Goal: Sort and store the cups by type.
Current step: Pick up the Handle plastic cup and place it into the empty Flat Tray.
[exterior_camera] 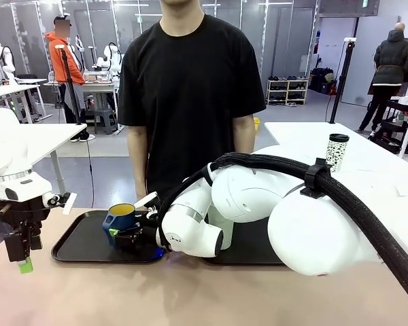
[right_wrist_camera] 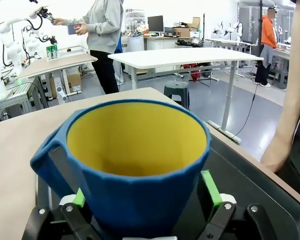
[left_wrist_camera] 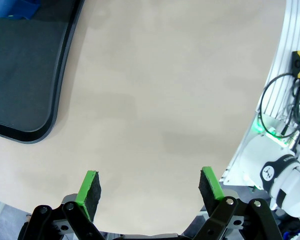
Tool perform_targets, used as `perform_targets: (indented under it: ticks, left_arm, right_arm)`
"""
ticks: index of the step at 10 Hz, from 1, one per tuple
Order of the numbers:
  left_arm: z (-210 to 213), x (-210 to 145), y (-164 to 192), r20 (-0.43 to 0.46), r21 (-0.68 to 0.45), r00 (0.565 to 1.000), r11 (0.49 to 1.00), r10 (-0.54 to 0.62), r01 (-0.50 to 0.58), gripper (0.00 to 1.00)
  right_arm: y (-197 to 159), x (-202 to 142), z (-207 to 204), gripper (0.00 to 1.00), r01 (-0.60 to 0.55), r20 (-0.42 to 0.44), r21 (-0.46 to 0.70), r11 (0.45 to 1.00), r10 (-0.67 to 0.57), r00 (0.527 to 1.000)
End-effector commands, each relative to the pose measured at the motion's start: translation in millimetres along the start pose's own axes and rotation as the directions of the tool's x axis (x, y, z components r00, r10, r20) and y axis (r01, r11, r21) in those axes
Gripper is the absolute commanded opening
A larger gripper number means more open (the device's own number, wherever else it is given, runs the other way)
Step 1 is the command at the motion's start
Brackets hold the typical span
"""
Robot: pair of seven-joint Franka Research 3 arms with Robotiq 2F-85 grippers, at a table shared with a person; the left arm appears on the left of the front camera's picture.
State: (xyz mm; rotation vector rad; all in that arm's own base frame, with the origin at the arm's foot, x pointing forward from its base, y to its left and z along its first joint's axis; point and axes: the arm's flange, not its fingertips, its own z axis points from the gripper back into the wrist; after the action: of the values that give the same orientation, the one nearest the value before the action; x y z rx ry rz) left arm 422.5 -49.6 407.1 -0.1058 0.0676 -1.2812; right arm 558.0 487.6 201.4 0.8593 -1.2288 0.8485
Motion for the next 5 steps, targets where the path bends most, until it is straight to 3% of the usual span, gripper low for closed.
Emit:
perform_targets:
  ticks: [1, 5]
  left_arm:
    - [3.3, 0.2, 0.5, -0.004, 0.0, 1.0, 1.0, 0.011, -0.011, 1.0]
    - [3.3, 0.2, 0.5, -0.004, 0.0, 1.0, 1.0, 0.011, -0.011, 1.0]
  right_arm:
    - [95.5, -41.8, 53.5, 1.0, -0.031, 0.016, -0.075, 0.997, 0.032, 0.999]
    - [108.2, -42.0, 67.9, 1.0, -0.03, -0.004, -0.057, 0.998, 0.03, 1.0]
